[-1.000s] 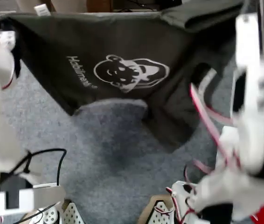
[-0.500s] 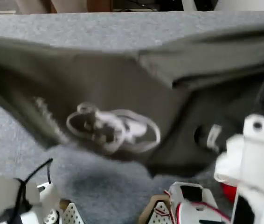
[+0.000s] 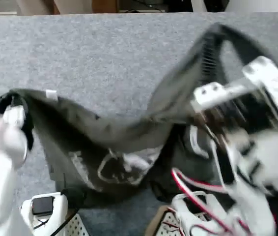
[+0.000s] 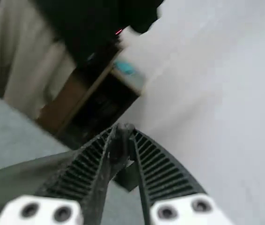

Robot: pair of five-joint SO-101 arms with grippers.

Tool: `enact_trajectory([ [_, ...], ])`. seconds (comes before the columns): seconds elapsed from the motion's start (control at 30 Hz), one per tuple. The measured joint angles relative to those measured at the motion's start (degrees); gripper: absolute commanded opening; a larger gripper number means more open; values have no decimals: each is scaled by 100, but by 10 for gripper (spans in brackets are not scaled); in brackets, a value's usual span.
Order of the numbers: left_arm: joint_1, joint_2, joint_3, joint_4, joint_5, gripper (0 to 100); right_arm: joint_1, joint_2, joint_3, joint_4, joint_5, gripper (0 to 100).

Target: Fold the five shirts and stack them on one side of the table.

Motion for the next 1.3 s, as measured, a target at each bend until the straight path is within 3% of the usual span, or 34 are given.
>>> enact_trajectory([
  [0.2, -264, 721, 2048, -2664, 220, 19, -105, 484, 1960, -1521, 0, 5],
  [0.37, -273, 2057, 2022, -4580, 607, 19, -97, 1389, 2338, -2637, 9, 5],
  [0.5, -273, 3279, 1327, -5090, 703, 19, 35, 2127, 2295, -3288, 9, 4],
  [0.7, -273, 4721, -26, -5178, 721, 19, 431, 3411, 1591, -4053, 0, 4],
  [0.87, -220, 5653, -1020, -5143, 721, 19, 536, 4580, 457, -4053, 0, 4],
  [1.0, -193, 6356, -1908, -4431, 721, 19, 554, 5160, -598, -3182, -202, 4],
  [1.3, -185, 6927, -3481, -1793, 431, 19, 695, 5415, -1978, 26, -325, 4],
])
